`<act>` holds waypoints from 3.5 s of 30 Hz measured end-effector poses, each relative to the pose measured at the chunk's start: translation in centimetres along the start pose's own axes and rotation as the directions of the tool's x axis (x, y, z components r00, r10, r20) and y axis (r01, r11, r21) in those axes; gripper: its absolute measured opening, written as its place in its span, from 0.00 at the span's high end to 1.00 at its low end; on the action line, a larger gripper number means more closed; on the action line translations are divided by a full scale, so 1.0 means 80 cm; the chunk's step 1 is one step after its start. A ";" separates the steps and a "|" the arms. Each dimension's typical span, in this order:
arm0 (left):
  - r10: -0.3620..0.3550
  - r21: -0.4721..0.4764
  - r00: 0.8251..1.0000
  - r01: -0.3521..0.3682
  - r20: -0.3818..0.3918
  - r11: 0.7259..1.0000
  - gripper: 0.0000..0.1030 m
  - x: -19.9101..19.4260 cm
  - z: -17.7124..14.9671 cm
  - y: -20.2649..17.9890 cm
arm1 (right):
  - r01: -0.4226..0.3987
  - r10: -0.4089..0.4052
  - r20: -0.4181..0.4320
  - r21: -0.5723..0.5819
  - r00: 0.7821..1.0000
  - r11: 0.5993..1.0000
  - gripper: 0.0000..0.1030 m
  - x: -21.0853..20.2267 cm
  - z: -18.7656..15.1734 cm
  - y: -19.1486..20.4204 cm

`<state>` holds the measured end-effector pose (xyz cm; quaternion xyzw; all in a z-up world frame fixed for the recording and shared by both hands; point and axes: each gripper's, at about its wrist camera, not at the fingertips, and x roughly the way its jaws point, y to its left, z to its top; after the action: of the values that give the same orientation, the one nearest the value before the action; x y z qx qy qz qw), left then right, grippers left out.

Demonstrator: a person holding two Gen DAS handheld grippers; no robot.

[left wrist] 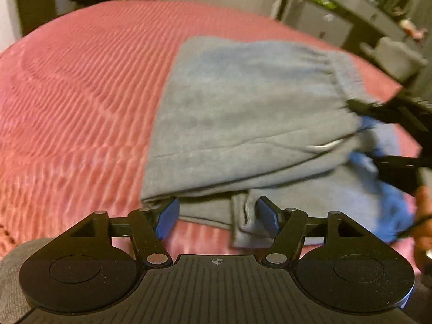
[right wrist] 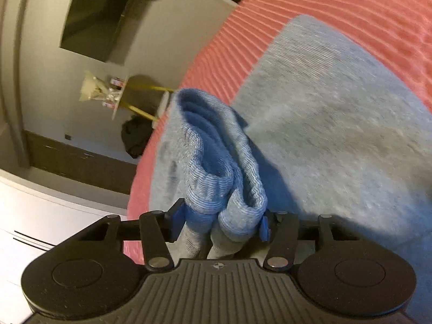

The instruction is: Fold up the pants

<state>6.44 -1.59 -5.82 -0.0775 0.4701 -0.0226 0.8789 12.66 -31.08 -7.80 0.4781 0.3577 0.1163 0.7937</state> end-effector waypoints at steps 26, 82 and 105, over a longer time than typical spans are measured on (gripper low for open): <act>-0.057 -0.046 0.993 0.062 0.108 0.997 0.91 0.006 -0.002 -0.006 | -0.019 0.045 0.202 -0.126 0.978 0.992 0.60 -0.113 -0.012 0.085; -0.181 -0.011 0.961 0.188 0.211 0.982 0.45 -0.023 0.033 -0.002 | 0.301 -0.163 0.441 -0.263 0.882 0.916 0.36 -0.164 -0.034 -0.002; -0.071 0.212 0.983 0.034 0.171 0.977 0.34 0.050 0.080 -0.094 | 0.555 -0.344 0.479 -0.419 0.807 0.718 0.35 -0.112 -0.044 0.022</act>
<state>14.24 -8.72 -4.40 0.0007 0.3825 -0.0880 0.9197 4.11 -32.49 -3.29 0.1435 0.2619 -0.0796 0.9511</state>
